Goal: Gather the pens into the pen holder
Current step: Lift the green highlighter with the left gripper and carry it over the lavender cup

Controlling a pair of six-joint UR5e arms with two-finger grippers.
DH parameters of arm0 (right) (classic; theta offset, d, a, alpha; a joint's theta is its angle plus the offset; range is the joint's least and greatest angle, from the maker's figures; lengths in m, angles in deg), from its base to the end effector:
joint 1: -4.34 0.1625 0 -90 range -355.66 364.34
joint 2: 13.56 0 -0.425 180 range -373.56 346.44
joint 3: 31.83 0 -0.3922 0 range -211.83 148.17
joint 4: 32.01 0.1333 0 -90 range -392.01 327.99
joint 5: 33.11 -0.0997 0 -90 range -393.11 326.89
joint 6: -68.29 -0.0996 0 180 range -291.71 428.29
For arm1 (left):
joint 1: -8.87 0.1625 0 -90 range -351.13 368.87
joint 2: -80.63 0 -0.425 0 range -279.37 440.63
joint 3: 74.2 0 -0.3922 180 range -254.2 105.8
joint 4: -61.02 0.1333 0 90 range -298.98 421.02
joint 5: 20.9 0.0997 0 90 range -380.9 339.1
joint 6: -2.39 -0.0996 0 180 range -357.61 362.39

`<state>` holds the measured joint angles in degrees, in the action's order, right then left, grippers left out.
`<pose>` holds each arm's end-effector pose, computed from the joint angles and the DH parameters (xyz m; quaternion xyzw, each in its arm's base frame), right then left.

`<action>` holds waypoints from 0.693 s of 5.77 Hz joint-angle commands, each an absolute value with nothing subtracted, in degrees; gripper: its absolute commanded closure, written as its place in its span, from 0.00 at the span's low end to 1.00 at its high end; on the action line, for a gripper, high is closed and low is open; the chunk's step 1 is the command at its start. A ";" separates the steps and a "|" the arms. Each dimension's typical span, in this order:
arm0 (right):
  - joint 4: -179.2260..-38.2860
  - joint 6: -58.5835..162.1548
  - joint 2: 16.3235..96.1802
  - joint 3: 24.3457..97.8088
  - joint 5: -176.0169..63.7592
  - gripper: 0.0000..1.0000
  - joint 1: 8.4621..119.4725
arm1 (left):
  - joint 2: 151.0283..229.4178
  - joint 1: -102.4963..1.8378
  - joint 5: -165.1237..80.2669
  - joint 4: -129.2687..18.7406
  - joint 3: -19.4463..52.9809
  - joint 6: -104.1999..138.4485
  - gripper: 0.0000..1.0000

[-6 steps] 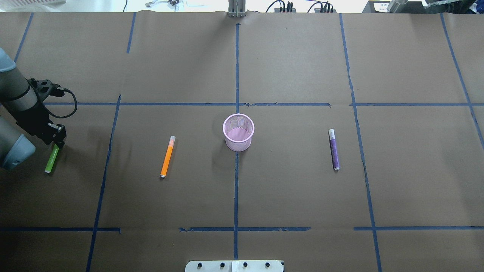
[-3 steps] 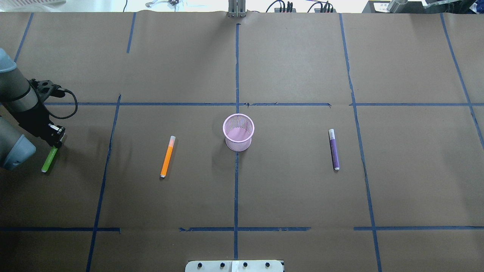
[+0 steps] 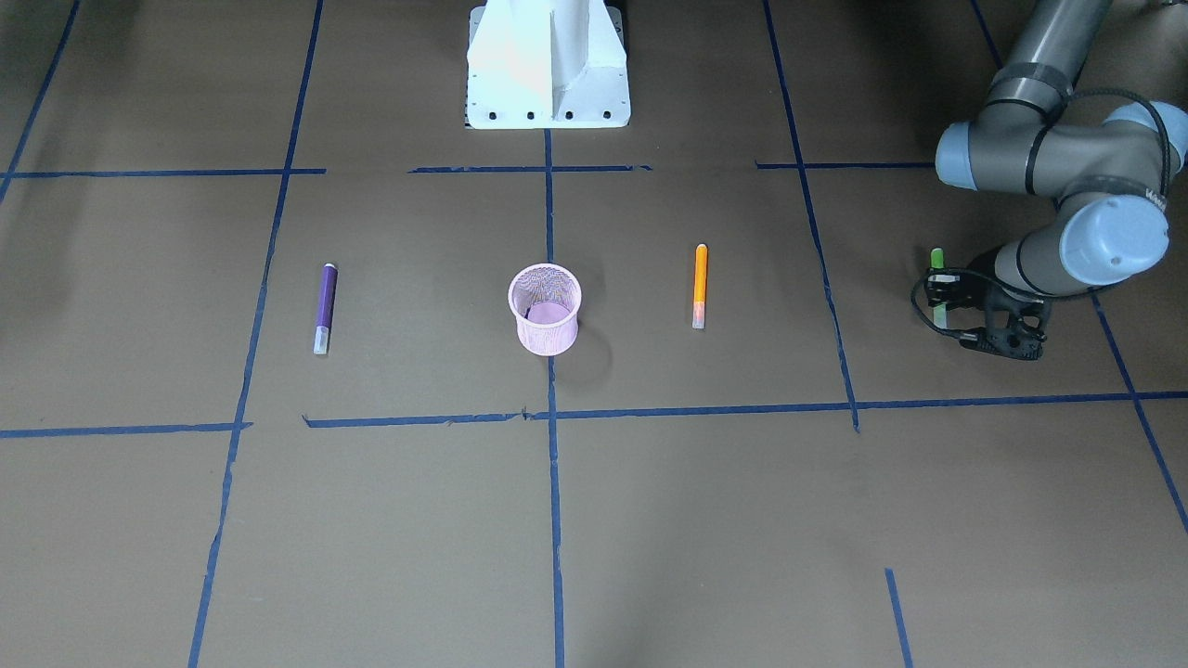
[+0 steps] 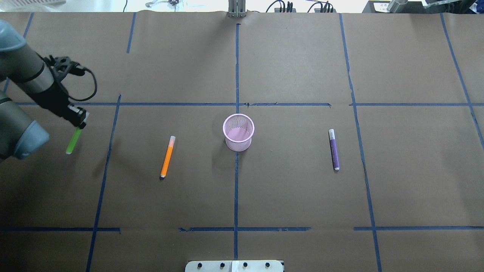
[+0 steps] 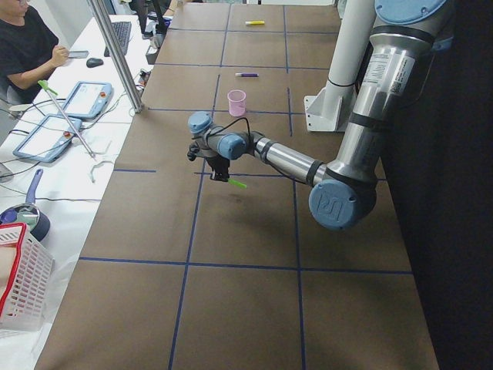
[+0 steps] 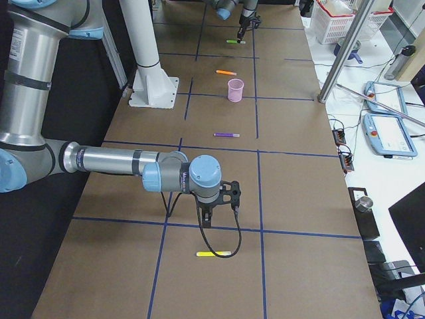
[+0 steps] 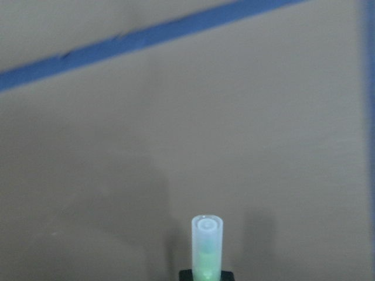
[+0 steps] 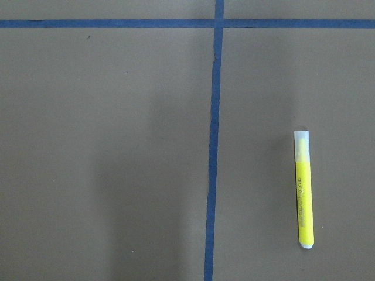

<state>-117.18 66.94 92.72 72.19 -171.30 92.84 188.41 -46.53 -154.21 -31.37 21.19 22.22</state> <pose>0.0492 -0.3767 0.6478 0.0103 -0.4085 -0.0103 0.9126 0.2938 -0.5403 0.4353 0.0183 0.4141 0.1975 0.8884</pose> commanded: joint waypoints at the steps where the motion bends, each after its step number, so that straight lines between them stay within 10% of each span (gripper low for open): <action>1: -117.18 66.79 92.70 72.23 -171.36 0.00 92.84 | 195.38 -45.20 -153.00 -31.71 27.62 24.96 1.00; 4: -117.18 66.70 92.70 72.14 -171.36 0.00 92.84 | 206.18 -31.44 -138.81 -36.93 32.42 33.68 0.98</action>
<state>-117.16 66.71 92.70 72.17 -171.36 92.84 202.77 -35.97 -143.21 -33.69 32.55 32.24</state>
